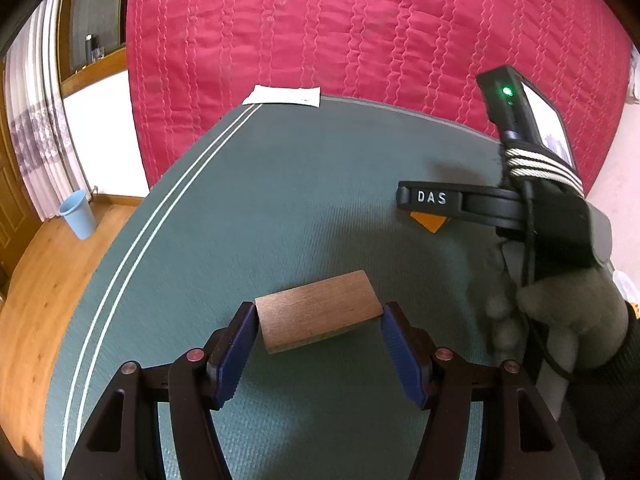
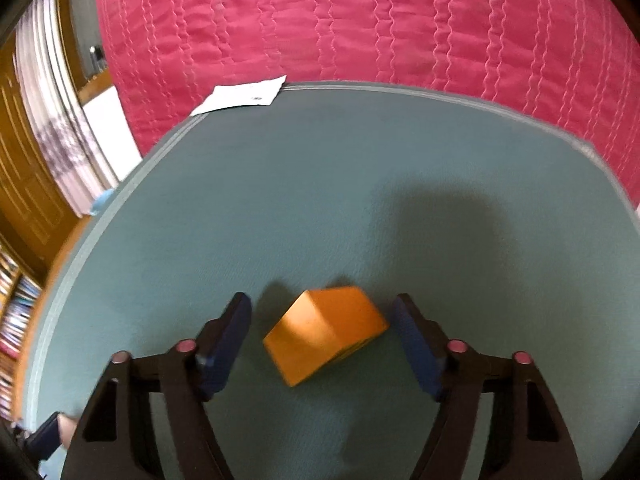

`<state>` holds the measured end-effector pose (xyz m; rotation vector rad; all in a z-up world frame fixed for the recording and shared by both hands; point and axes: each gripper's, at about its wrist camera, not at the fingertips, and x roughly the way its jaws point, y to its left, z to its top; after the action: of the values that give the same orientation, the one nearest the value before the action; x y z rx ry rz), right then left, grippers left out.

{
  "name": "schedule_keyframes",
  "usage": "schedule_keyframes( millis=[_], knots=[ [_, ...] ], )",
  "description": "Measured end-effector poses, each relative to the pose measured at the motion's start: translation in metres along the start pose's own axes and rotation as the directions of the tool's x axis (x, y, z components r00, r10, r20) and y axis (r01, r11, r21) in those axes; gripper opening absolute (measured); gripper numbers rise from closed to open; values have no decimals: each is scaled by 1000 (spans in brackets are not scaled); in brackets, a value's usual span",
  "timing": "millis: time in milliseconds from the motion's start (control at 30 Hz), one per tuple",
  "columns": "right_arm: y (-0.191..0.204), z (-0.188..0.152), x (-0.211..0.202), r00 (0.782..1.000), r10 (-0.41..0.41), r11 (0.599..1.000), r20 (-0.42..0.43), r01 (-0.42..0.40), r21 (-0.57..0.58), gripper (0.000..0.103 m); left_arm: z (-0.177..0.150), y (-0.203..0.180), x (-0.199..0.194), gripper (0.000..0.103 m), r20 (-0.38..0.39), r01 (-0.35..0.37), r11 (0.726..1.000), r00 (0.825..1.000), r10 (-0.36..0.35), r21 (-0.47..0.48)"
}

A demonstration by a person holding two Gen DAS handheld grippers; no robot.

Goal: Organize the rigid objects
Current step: 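Grasp the orange striped prism with the right gripper while the left holds the wooden block, then carry the orange prism over the clear bowl with the right gripper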

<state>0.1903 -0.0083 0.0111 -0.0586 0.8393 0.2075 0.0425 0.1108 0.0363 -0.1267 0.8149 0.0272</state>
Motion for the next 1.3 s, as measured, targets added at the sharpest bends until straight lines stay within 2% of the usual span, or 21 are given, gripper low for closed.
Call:
schedule_keyframes(
  millis=[100,167,533,933,1300],
  knots=[
    [2,4,3,999,-41,999,6,41,-20,52,0,1,2,67,-8,0,1000,1000,0,-2],
    [3,3,2,999,-48,998,10,48,-32,48,0,1,1,67,-4,-2,1000,1000,2,-2],
    [2,-17,-18,999,-47,994,25,49,-101,44,-2,-3,0,67,17,-20,1000,1000,20,16],
    [0,-65,-60,999,4,984,40,3,-179,39,-5,-14,-2,67,65,-73,995,996,68,75],
    [-17,-98,-89,998,35,983,46,-26,-182,35,-15,-30,-8,67,103,-119,982,989,104,146]
  ],
)
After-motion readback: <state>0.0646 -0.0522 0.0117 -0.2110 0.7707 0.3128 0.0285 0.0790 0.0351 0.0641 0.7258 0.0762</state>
